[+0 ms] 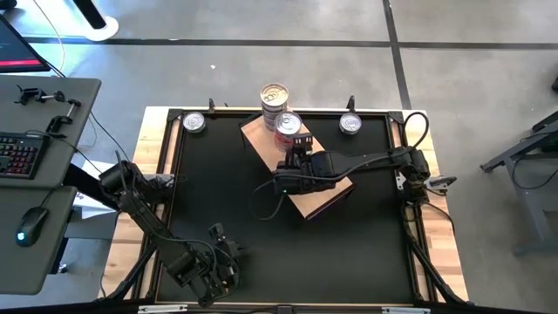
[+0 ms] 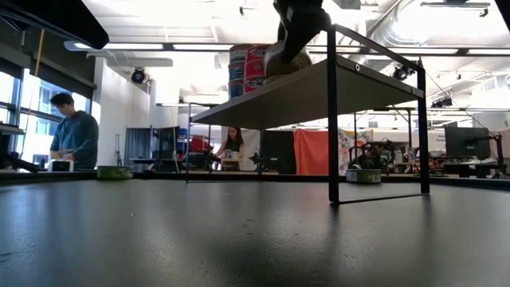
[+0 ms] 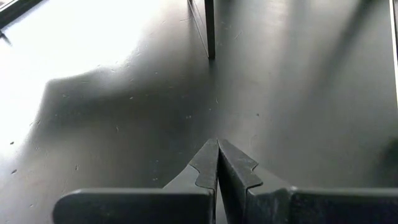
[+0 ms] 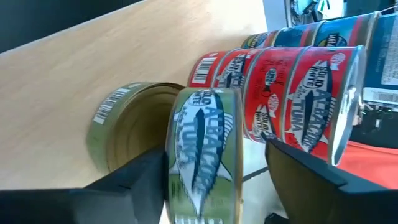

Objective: Stack canned seafood by type on shelf
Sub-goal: Stack the green tuna can on top of the green tuna can on the shelf, then put the green tuna can on the shelf

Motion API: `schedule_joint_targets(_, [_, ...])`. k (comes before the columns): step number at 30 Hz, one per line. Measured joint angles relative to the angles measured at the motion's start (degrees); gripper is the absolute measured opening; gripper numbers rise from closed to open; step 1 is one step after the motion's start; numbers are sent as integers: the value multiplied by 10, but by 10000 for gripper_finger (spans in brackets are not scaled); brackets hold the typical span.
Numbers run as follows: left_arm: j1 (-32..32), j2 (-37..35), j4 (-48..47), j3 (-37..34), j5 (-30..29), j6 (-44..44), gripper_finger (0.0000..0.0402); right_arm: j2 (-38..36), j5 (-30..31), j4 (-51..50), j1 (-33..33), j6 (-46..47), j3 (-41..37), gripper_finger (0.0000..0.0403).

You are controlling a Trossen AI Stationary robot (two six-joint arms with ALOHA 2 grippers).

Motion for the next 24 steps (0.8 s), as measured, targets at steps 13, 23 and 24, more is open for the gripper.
schedule_joint_targets(13, [1,0,0,0,0,5,0,0,-58,0,8,-1,0,280])
schedule_joint_targets(23, [1,0,0,0,0,7,0,-1,-62,-17,23,-30,0,280])
schedule_joint_targets(24, [1,0,-1,0,0,7,0,-1,-62,-18,23,-30,0,280])
